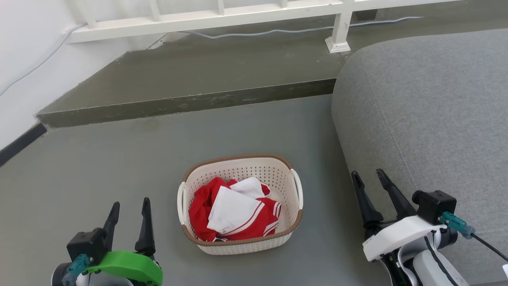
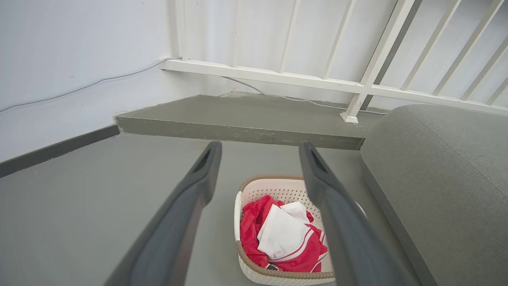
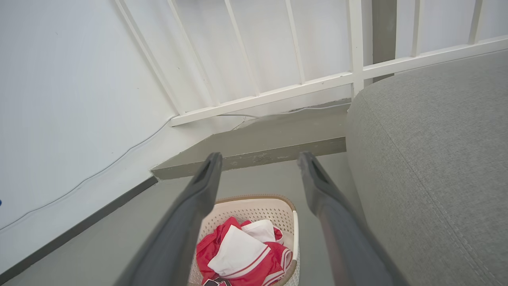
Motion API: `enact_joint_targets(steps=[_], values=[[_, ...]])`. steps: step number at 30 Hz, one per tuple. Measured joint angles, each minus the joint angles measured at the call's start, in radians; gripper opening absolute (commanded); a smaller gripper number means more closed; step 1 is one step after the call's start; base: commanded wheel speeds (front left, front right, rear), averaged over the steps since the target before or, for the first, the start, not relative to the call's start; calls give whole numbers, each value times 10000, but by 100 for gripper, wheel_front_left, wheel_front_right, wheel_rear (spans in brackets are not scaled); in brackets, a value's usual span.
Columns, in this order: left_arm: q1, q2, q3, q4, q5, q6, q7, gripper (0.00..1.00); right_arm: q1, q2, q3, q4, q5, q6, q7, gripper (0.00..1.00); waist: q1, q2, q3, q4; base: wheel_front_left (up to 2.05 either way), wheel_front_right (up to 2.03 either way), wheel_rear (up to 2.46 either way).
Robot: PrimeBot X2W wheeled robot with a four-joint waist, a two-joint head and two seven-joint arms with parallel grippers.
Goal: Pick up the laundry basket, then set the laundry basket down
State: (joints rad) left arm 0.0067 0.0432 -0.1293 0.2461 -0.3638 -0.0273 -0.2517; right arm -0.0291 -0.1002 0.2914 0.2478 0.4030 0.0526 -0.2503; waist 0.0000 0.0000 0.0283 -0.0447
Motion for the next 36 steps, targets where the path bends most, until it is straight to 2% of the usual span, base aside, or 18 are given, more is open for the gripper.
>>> enact_joint_targets(steps=[15, 20, 21, 27, 36], values=[[16, 0, -31, -79, -35, 10, 0, 100, 143, 94, -255, -38, -257, 173, 0, 100, 0, 0, -2, -7, 0, 0, 0], [35, 0, -105, -77, -357, 10, 0, 100, 181, 142, -307, -50, -270, 196, 0, 100, 0, 0, 0, -15, 0, 0, 0], [35, -6, -117, -36, -405, 10, 2, 0, 188, 148, -305, -13, -267, 199, 2, 0, 0, 0, 0, -16, 0, 0, 0], [138, -94, -142, 366, -504, 10, 48, 0, 549, 222, -270, 336, -211, 199, 15, 0, 0, 0, -2, -13, 0, 0, 0], [141, -100, 13, 378, -1360, -2, 337, 0, 551, 245, -439, 259, 696, 203, 136, 0, 0, 0, -28, 29, 0, 0, 0]])
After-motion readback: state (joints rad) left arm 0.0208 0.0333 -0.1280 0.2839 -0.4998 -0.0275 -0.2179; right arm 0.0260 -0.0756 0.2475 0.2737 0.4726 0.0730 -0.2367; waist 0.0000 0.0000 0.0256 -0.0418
